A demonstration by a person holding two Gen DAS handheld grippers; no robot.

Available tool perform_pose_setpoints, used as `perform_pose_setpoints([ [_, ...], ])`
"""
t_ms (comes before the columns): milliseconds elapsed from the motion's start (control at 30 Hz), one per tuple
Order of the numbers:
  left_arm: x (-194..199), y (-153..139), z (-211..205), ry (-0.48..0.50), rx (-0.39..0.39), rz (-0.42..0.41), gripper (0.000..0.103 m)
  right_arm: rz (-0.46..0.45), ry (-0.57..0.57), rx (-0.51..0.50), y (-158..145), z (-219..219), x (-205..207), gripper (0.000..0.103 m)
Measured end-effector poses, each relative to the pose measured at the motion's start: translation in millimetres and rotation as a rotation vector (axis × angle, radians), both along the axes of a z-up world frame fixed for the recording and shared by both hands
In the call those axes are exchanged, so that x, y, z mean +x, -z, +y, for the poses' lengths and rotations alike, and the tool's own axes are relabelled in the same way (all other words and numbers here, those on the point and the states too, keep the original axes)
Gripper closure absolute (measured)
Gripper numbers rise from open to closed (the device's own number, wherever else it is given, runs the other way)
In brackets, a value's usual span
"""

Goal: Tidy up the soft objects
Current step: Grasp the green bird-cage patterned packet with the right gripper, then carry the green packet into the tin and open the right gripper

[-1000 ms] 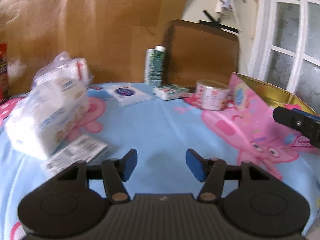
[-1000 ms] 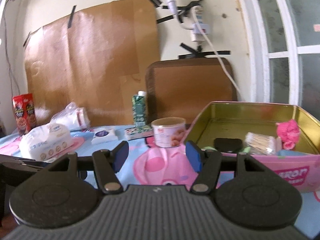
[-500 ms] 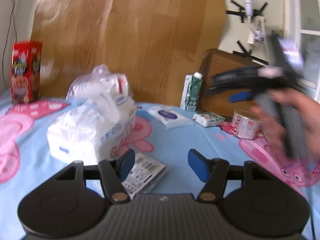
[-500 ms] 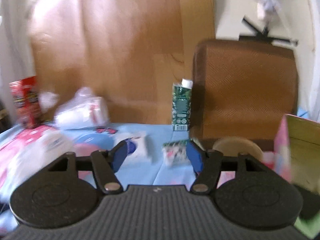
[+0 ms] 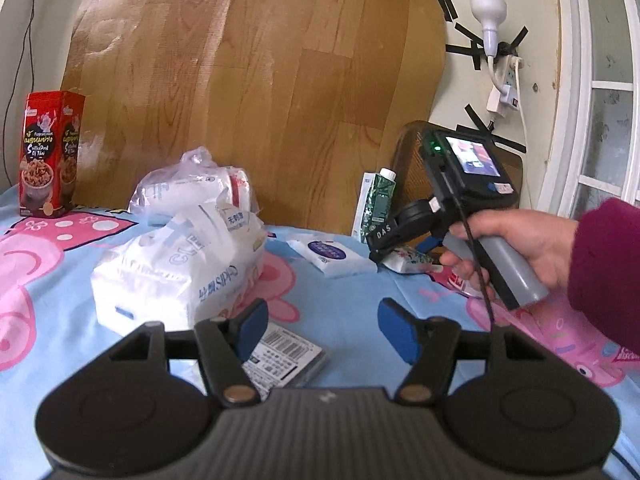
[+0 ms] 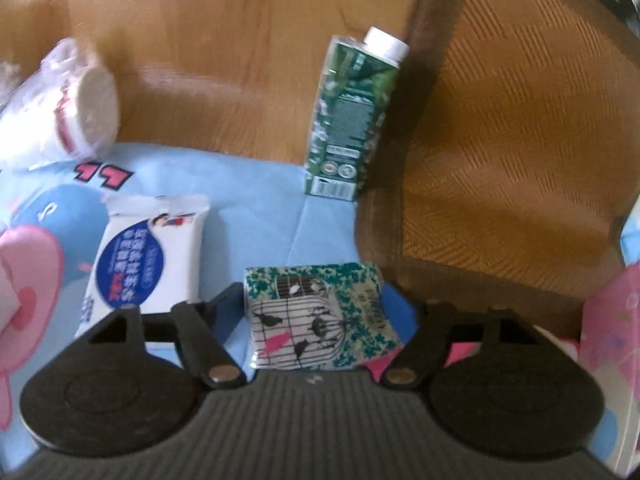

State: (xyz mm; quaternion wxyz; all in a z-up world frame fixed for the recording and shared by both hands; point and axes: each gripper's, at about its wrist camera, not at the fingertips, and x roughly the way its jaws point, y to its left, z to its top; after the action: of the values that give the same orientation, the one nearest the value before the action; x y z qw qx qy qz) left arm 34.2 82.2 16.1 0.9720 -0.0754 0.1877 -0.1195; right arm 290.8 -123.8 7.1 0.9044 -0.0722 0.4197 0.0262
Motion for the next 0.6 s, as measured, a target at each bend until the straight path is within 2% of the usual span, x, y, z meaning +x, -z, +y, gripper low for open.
perform_pose_setpoints([
  [233, 1.5, 0.8, 10.1, -0.01, -0.048, 0.005, 0.037, -0.06, -0.107, 0.016, -7.4, 12.6, -58.6, 0.033],
  [400, 4.5, 1.8, 13.9, 0.019, -0.076, 0.032, 0.037, -0.133, -0.25, 0.019, -5.6, 17.1, -152.4, 0.033],
  [500, 6.7, 2.6, 10.0, 0.093, -0.068, 0.063, 0.036, -0.182, -0.374, 0.017, -2.6, 18.3, -216.9, 0.031],
  [600, 4.2, 2.5, 3.8, 0.144, -0.061, 0.085, 0.036, -0.271, -0.473, -0.02, 2.3, 17.7, -280.9, 0.017],
])
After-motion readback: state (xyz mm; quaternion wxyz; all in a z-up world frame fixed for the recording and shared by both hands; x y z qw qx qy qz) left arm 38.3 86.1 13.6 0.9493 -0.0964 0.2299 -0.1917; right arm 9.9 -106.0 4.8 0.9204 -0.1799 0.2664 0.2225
